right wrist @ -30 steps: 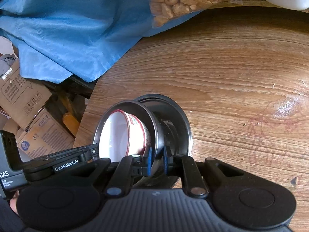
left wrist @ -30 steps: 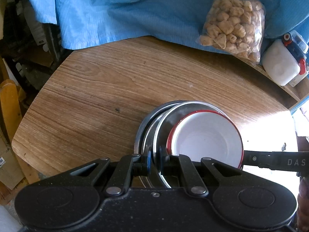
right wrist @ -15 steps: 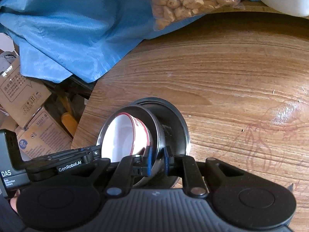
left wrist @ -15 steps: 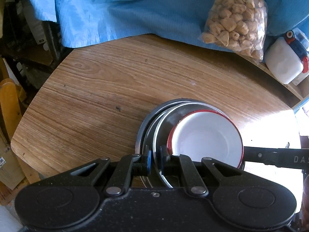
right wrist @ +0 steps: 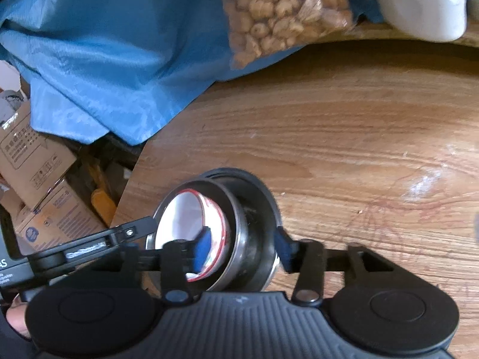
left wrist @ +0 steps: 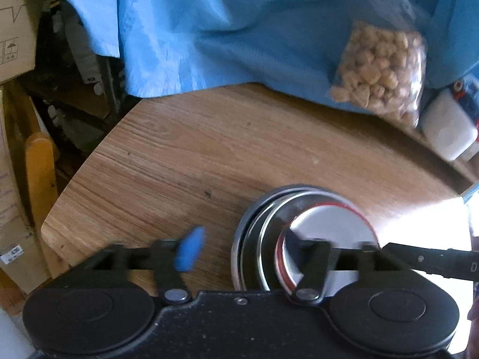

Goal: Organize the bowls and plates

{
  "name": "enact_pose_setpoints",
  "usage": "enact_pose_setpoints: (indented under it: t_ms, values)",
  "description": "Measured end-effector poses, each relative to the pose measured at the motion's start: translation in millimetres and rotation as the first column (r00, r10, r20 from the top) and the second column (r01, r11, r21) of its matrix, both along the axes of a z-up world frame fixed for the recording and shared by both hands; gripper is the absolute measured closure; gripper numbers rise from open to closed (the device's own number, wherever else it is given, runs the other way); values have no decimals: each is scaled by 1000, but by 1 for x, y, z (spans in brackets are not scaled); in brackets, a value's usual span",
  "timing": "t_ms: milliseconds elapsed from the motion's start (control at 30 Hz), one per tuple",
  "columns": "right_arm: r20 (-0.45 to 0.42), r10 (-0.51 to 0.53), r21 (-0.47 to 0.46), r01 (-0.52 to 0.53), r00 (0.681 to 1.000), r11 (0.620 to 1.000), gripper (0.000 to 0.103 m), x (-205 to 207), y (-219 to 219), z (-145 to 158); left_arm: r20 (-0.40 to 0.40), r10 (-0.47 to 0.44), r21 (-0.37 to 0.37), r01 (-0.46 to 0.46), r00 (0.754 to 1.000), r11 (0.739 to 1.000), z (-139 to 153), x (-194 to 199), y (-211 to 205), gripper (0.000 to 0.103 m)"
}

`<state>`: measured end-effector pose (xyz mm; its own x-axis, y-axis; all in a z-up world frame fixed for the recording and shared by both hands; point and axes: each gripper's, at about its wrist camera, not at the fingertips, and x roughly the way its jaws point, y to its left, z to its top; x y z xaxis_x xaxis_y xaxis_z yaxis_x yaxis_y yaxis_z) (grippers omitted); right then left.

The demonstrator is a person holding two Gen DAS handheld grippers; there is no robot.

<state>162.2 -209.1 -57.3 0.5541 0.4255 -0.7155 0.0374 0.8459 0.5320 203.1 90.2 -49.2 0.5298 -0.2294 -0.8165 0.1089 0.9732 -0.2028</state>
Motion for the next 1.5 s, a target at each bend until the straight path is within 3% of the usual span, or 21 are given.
enact_pose_setpoints:
  t_ms: [133, 200, 333, 500, 700, 833, 1000, 1267, 1500]
  values:
    - [33, -24, -41, 26, 999, 999, 34, -7, 2, 7, 16, 6, -10, -6, 1000, 1000, 5, -2, 3, 12]
    - [49, -39, -63, 42, 998, 997, 23, -12, 4, 9, 17, 15, 7, -16, 1000, 1000, 6, -4, 3, 2]
    - [103, -54, -96, 64, 993, 993, 0, -24, 7, 17, 25, 38, 38, -38, 999, 999, 7, -8, 5, 1]
    - [185, -66, -126, 91, 981, 988, 0, -39, 3, 29, 96, 69, 63, -75, 993, 995, 14, -19, 8, 1]
    - [245, -54, -137, 89, 968, 987, 0, -56, -4, 37, 116, 86, 127, -100, 990, 987, 21, -34, 4, 1]
    - [244, -38, -133, 72, 969, 989, 0, -69, -11, 35, 147, 108, 85, -122, 983, 989, 25, -54, 2, 1]
    - [252, -25, -130, 59, 967, 990, 0, -92, -21, 35, 198, 133, 89, -153, 971, 984, 34, -85, -11, 1]
    - [275, -1, -155, 45, 961, 987, 0, -140, -33, 34, 201, 126, 51, -139, 971, 989, 36, -142, -23, 1]
    - [282, 21, -164, 26, 959, 986, 0, -169, -34, 28, 231, 110, 73, -130, 967, 989, 35, -182, -26, 1]
